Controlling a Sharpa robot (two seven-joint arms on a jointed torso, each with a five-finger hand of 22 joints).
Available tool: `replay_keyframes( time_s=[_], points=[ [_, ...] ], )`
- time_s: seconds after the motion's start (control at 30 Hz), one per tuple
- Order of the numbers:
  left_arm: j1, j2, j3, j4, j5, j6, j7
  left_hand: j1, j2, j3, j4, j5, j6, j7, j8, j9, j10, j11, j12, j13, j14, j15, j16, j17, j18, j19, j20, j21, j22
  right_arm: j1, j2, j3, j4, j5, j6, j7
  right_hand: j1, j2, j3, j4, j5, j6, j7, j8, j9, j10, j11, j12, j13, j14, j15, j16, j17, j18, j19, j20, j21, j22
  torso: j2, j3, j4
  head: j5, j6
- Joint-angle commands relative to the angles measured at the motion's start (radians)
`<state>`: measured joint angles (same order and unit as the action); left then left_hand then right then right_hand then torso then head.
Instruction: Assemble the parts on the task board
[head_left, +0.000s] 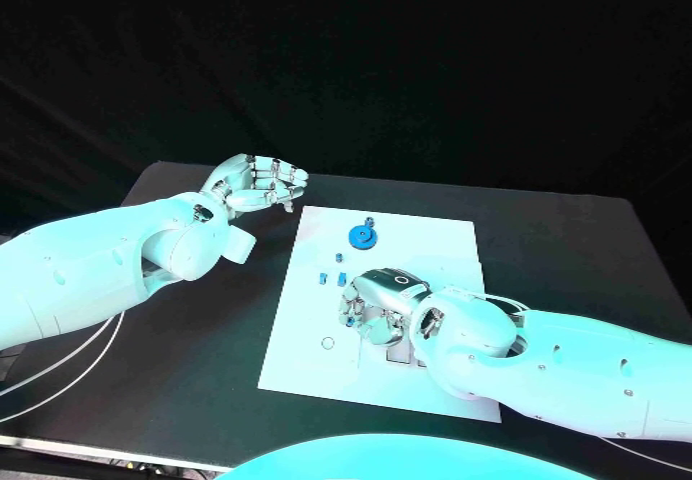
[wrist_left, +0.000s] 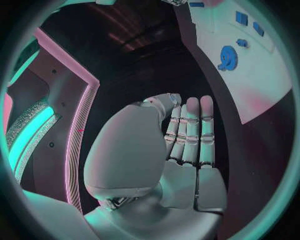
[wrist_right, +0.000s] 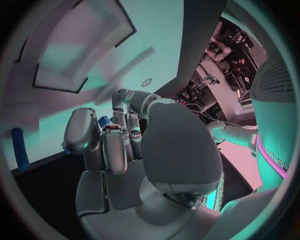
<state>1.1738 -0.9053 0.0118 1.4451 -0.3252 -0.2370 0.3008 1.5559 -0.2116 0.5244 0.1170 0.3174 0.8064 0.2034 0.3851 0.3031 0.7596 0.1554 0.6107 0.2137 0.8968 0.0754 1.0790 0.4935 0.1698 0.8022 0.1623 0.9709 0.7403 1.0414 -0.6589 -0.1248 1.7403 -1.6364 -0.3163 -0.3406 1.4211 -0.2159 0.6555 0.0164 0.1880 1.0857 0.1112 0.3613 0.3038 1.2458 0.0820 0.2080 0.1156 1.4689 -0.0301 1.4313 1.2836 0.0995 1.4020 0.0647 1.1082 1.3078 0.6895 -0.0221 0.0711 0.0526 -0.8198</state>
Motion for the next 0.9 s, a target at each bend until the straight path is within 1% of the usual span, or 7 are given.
replay_keyframes(
  time_s=[0.03, 0.17, 0.23, 0.47, 0.57, 0.77, 0.9],
  points=[
    [0.001, 0.001, 0.001, 0.001, 0.005, 0.020, 0.003, -0.009, 0.000, 0.002, -0.006, 0.001, 0.002, 0.005, 0.004, -0.001, -0.008, -0.001, -0.005, -0.002, -0.003, 0.001, -0.004, -0.002, 0.016, -0.006, 0.003, -0.005, -0.001, -0.003, 0.004, -0.003, 0.002, -0.017, 0.044, -0.011, -0.011, 0.004, 0.002, -0.006, 0.001, -0.001, 0.008, 0.003, 0.001, 0.048, -0.039, -0.001, 0.000, 0.046, -0.004, -0.002, 0.000, -0.008, -0.005, 0.002, -0.005, 0.042, 0.000, 0.0003, 0.0000, -0.001, 0.000],
    [0.001, 0.001, 0.001, 0.001, 0.005, 0.021, 0.002, -0.010, 0.000, 0.003, -0.006, 0.001, 0.002, 0.005, 0.004, -0.002, -0.009, -0.001, -0.006, -0.002, -0.004, 0.001, -0.004, -0.002, 0.015, -0.007, 0.003, -0.005, -0.001, -0.003, 0.004, -0.003, 0.002, -0.014, 0.050, -0.005, -0.029, 0.005, -0.006, -0.007, -0.002, -0.023, 0.016, -0.010, 0.000, 0.027, -0.031, -0.022, -0.003, 0.045, 0.003, -0.003, -0.002, -0.006, -0.011, 0.007, -0.018, 0.039, 0.000, -0.0001, -0.0003, -0.003, 0.001],
    [0.001, 0.001, 0.001, 0.001, 0.005, 0.021, 0.001, -0.010, 0.000, 0.003, -0.006, 0.001, 0.002, 0.005, 0.004, -0.002, -0.009, -0.001, -0.006, -0.002, -0.004, 0.001, -0.004, -0.002, 0.015, -0.007, 0.003, -0.005, -0.001, -0.003, 0.003, -0.004, 0.002, -0.012, 0.049, -0.002, -0.052, -0.007, -0.018, -0.001, 0.018, -0.075, 0.028, -0.044, -0.012, 0.012, -0.020, -0.037, -0.006, 0.045, 0.013, -0.002, -0.001, -0.006, -0.016, 0.014, -0.029, 0.035, 0.000, -0.0002, -0.0006, -0.002, 0.001],
    [0.001, 0.000, 0.001, 0.001, 0.005, 0.024, -0.001, -0.012, 0.000, 0.002, -0.007, 0.001, 0.001, 0.006, 0.004, -0.002, -0.011, 0.000, -0.006, -0.003, -0.004, 0.002, -0.005, -0.002, 0.015, -0.007, 0.003, -0.006, -0.001, -0.003, -0.005, -0.004, 0.003, -0.010, 0.030, 0.001, -0.079, -0.031, -0.031, 0.005, 0.028, -0.151, 0.031, -0.098, -0.026, -0.051, -0.007, -0.082, -0.019, 0.043, 0.024, -0.003, -0.005, -0.001, -0.023, 0.027, -0.057, 0.024, -0.001, 0.0009, -0.0003, -0.002, 0.003],
    [0.001, -0.001, 0.001, 0.002, 0.005, 0.024, -0.002, -0.012, 0.000, 0.002, -0.007, 0.001, 0.001, 0.006, 0.004, -0.002, -0.011, 0.000, -0.006, -0.003, -0.004, 0.002, -0.005, -0.002, 0.015, -0.007, 0.003, -0.006, -0.001, -0.003, -0.010, -0.005, 0.006, -0.010, 0.012, 0.000, -0.081, -0.037, -0.031, 0.005, 0.029, -0.169, 0.033, -0.111, -0.029, -0.080, -0.001, -0.096, -0.026, 0.042, 0.028, -0.006, -0.011, 0.001, -0.026, 0.030, -0.070, 0.019, -0.001, 0.0012, -0.0009, -0.004, 0.005],
    [0.001, -0.002, 0.001, 0.001, 0.005, 0.026, -0.003, -0.013, 0.000, 0.002, -0.007, 0.001, 0.001, 0.006, 0.004, -0.003, -0.012, 0.000, -0.007, -0.004, -0.005, 0.002, -0.005, -0.002, 0.015, -0.008, 0.003, -0.006, -0.002, -0.003, -0.027, -0.004, 0.027, -0.010, -0.030, 0.001, -0.085, -0.047, -0.036, 0.005, 0.030, -0.183, 0.030, -0.122, -0.030, -0.111, 0.008, -0.105, -0.033, 0.038, 0.035, -0.011, -0.021, 0.005, -0.033, 0.036, -0.096, 0.007, 0.000, 0.0015, -0.0006, -0.005, 0.008],
    [0.001, -0.002, 0.001, 0.001, 0.005, 0.029, -0.005, -0.013, 0.000, 0.003, -0.008, 0.001, 0.000, 0.006, 0.004, -0.003, -0.013, 0.000, -0.007, -0.004, -0.005, 0.002, -0.005, -0.003, 0.015, -0.008, 0.004, -0.006, -0.002, -0.002, -0.052, -0.003, 0.053, -0.009, -0.065, -0.002, -0.087, -0.044, -0.037, 0.007, 0.031, -0.180, 0.028, -0.121, -0.029, -0.112, 0.008, -0.102, -0.033, 0.038, 0.036, -0.012, -0.022, 0.005, -0.032, 0.037, -0.094, 0.008, 0.000, 0.0014, 0.0000, -0.007, 0.009]
  ],
)
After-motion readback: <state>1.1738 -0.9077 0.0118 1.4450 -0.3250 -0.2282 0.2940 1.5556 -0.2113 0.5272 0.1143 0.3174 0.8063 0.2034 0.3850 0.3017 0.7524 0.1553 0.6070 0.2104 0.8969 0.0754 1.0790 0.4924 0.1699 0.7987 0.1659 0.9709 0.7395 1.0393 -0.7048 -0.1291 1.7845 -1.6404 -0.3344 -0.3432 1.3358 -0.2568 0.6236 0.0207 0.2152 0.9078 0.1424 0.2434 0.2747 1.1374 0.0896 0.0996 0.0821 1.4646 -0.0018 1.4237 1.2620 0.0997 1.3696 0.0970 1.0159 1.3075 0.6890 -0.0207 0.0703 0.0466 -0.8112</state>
